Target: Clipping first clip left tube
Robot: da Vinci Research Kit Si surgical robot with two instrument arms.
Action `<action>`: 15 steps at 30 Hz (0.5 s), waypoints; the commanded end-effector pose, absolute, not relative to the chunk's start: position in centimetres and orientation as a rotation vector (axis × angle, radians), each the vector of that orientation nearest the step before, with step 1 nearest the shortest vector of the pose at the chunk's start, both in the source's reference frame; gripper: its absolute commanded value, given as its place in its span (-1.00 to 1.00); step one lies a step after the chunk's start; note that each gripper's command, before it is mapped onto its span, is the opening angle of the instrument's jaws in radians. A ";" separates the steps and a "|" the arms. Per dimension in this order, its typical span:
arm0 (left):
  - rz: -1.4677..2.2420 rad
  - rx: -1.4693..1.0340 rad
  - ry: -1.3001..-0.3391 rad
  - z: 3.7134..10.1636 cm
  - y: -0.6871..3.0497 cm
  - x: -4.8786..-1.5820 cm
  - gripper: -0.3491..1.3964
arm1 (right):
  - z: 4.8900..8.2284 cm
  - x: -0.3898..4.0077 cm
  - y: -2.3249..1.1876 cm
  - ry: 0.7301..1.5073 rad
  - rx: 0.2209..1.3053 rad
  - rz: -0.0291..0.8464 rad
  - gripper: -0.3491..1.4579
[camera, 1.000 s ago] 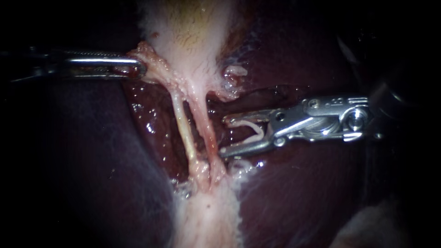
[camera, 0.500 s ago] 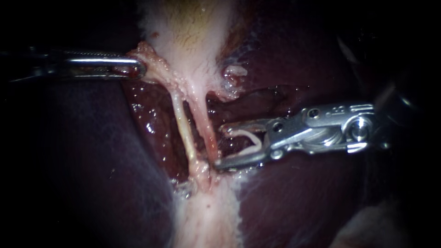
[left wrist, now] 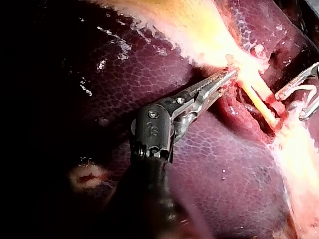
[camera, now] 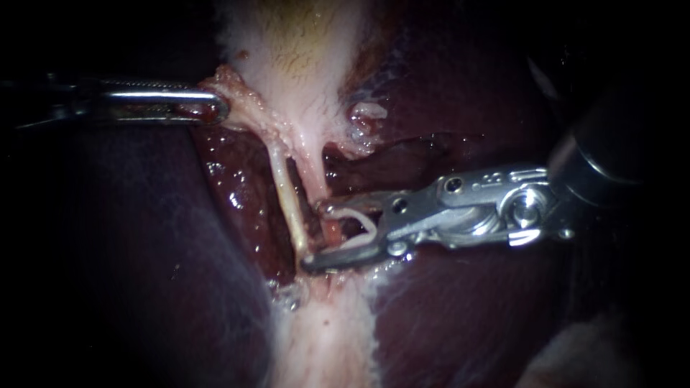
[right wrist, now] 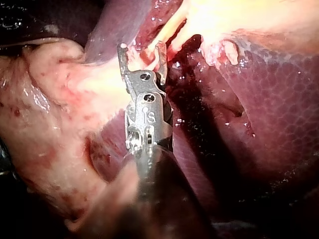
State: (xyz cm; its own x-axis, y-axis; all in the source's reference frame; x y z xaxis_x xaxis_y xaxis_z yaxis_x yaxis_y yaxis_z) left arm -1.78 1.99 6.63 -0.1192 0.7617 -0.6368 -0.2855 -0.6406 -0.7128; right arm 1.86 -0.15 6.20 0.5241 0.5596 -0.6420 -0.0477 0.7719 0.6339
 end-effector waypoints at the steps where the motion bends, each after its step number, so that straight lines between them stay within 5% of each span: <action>1: 1.843 -1.424 -0.552 6.63 1.98 -1.78 -1.00 | 6.22 1.87 -0.17 0.959 0.603 0.391 -0.07; 15: 1.843 -1.424 -0.552 6.63 1.98 -1.78 -1.00 | 6.65 1.97 -0.23 0.946 0.619 0.377 -0.07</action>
State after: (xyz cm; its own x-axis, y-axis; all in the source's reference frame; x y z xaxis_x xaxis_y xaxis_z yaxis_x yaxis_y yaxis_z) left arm -1.78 1.98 6.63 -0.1196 0.7616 -0.6369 -0.2859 -0.6408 -0.7125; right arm 1.97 -0.23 6.69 0.5418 0.5516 -0.6341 -0.0314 0.7673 0.6406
